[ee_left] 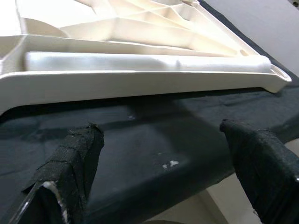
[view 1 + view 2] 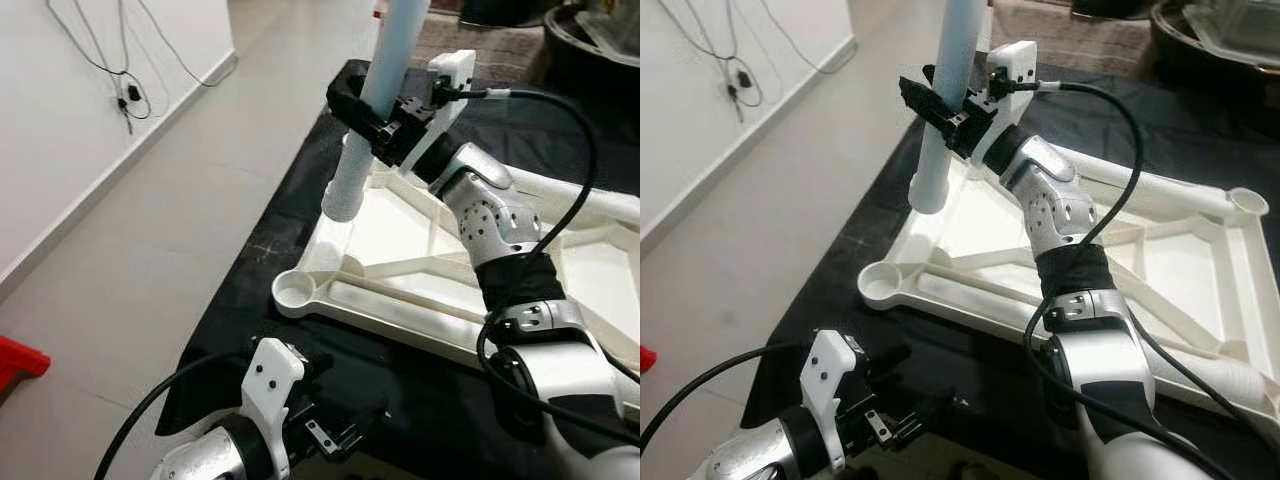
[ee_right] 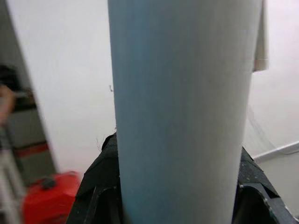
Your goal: Building children table
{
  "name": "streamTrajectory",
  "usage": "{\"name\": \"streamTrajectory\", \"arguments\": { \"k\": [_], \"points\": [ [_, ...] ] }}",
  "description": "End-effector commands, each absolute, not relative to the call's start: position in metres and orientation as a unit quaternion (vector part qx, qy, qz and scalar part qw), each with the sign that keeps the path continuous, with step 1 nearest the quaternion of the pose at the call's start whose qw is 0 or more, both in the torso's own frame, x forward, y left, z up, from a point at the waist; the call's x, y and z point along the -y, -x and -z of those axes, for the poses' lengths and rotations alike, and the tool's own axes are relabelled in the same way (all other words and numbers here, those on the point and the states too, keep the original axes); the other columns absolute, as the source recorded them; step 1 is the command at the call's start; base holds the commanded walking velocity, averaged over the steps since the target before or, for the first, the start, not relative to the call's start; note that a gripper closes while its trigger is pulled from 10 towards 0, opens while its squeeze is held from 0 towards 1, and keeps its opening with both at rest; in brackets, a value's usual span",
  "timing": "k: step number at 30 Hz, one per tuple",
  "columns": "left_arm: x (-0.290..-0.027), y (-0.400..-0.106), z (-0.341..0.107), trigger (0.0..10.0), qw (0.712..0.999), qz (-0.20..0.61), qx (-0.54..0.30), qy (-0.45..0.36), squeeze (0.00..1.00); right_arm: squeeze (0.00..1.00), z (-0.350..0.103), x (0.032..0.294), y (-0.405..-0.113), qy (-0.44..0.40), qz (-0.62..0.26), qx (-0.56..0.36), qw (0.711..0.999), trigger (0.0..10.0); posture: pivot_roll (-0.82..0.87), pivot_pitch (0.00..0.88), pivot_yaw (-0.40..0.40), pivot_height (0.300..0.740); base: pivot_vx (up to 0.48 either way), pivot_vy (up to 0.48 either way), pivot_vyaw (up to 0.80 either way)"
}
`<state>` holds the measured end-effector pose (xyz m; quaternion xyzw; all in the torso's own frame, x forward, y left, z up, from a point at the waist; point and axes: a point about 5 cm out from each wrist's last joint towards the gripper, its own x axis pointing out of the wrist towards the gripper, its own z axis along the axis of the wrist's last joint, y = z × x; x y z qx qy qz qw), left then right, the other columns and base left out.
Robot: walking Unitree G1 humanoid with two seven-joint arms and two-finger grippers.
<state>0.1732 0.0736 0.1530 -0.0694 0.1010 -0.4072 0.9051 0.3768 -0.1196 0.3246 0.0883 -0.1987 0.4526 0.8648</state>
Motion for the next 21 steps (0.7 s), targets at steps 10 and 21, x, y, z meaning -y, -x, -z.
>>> {"name": "streamTrajectory", "arguments": {
  "k": [10, 21],
  "points": [
    [-0.082, -0.163, -0.145, 10.0, 0.919, 0.369, -0.116, 0.075, 0.00, 0.00, -0.292, 0.093, -0.355, -0.117, -0.600, 0.122, 0.782, 0.0, 0.13, 0.145, -0.057, 0.740, 0.000, 0.000, 0.00],
    [-0.108, -0.163, -0.153, 10.0, 0.972, 0.222, -0.077, 0.024, 0.00, 0.00, -0.277, 0.066, -0.362, -0.093, -0.594, 0.099, 0.793, 0.0, 0.16, 0.207, -0.068, 0.740, 0.000, 0.000, 0.00]
  ]
}}
